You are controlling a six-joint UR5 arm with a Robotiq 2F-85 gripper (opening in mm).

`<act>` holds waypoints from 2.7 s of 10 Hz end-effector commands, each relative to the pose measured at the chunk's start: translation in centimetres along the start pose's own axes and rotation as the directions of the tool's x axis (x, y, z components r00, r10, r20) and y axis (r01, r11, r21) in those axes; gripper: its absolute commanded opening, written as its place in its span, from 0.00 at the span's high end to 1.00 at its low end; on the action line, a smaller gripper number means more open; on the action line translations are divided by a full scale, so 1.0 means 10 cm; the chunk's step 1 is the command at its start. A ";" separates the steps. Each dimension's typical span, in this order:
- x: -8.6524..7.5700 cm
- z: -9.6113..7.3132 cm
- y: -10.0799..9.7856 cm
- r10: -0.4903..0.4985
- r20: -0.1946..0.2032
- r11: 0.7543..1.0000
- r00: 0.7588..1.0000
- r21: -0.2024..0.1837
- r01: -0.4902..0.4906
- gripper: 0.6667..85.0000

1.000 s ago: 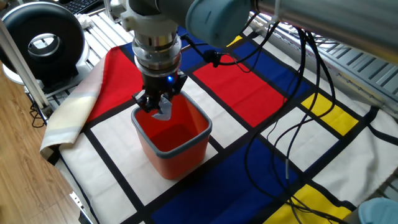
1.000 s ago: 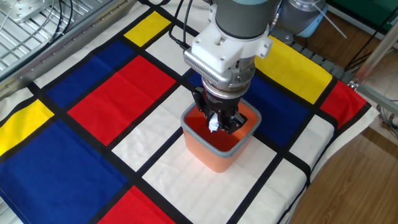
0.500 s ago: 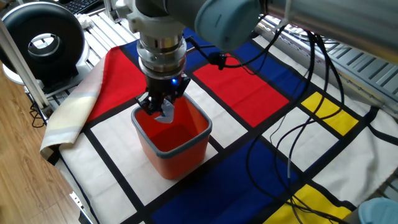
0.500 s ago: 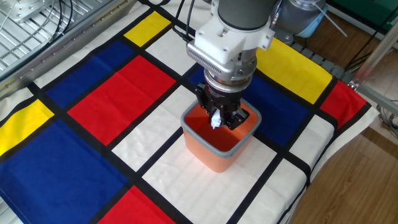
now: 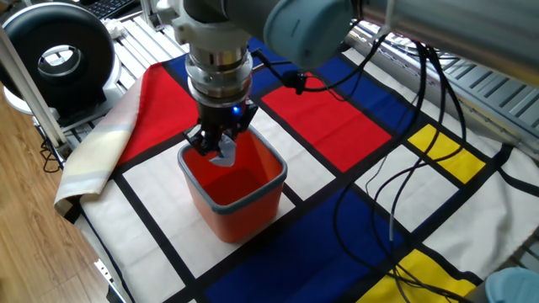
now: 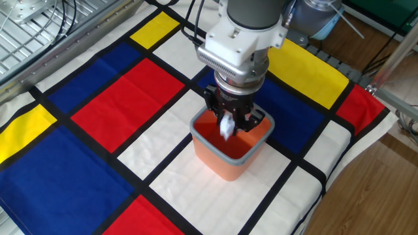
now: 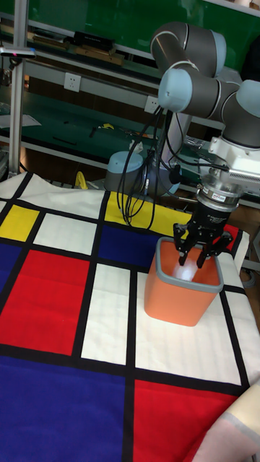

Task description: Put the garbage in the trash can

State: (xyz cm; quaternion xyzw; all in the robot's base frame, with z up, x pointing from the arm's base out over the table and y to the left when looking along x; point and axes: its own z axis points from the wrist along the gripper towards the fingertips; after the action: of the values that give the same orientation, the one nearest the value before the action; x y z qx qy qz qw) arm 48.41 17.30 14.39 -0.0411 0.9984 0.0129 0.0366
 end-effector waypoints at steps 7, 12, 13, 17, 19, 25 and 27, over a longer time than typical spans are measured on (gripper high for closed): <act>0.11 -0.07 -0.03 -0.014 -0.039 1.000 0.999 -0.022 0.013 0.52; 0.05 -0.25 -0.14 0.110 -0.029 0.994 0.993 0.013 -0.110 1.00; 0.07 -0.29 -0.27 0.094 -0.035 0.995 0.995 0.019 -0.093 1.00; 0.17 -0.30 -0.87 0.047 -0.026 0.997 0.999 0.064 -0.045 1.00; 0.23 -0.16 -1.17 0.018 -0.014 0.996 1.000 0.091 -0.017 1.00; 0.25 0.13 -1.40 -0.015 0.024 0.997 1.000 0.078 0.013 1.00; 0.30 0.32 -1.53 0.023 0.027 0.996 0.999 0.084 -0.025 1.00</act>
State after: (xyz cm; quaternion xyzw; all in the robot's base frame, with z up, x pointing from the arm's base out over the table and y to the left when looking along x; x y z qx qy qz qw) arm 47.06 3.07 12.53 -0.0401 0.9976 -0.0338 0.0452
